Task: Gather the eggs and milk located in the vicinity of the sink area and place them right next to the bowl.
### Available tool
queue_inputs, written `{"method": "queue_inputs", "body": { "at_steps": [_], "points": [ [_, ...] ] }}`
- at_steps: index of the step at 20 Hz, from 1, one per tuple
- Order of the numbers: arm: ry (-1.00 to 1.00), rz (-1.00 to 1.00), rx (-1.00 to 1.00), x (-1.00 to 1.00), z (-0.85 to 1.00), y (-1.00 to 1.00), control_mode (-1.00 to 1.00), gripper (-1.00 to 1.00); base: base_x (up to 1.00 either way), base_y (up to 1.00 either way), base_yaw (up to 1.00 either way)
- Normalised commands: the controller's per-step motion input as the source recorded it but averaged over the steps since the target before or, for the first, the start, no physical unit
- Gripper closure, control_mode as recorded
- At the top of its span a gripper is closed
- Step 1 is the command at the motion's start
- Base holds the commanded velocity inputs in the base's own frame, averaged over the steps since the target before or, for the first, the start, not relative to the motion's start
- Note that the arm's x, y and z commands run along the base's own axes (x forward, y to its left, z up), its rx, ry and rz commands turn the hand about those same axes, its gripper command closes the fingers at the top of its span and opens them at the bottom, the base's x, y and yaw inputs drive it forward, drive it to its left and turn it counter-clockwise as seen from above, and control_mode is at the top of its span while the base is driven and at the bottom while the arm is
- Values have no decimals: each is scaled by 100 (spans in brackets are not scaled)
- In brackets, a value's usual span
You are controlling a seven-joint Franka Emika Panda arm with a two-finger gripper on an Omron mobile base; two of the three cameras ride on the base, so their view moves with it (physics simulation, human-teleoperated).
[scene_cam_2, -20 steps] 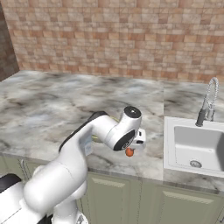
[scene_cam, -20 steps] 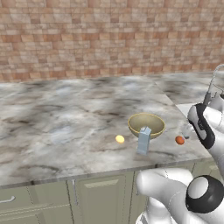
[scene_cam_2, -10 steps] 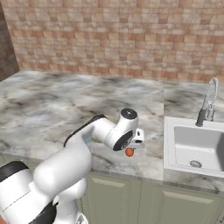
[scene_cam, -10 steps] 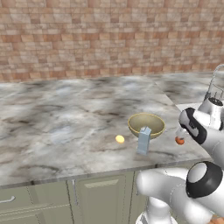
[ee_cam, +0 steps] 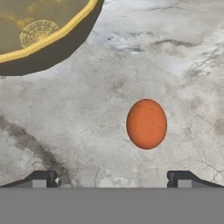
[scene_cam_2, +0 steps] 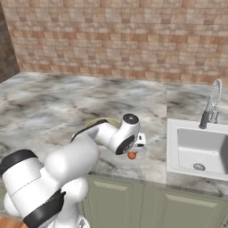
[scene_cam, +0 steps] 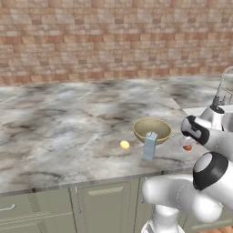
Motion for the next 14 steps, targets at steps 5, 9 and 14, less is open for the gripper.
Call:
{"method": "queue_inputs", "body": {
  "at_steps": [5,9,14],
  "points": [
    [2,3,0,22,-19,0,-100,-100,0,0,0],
    [4,3,0,26,-15,0,-100,-100,0,0,0],
    [4,2,0,29,-9,-3,-100,-100,0,0,0]
  ]
}}
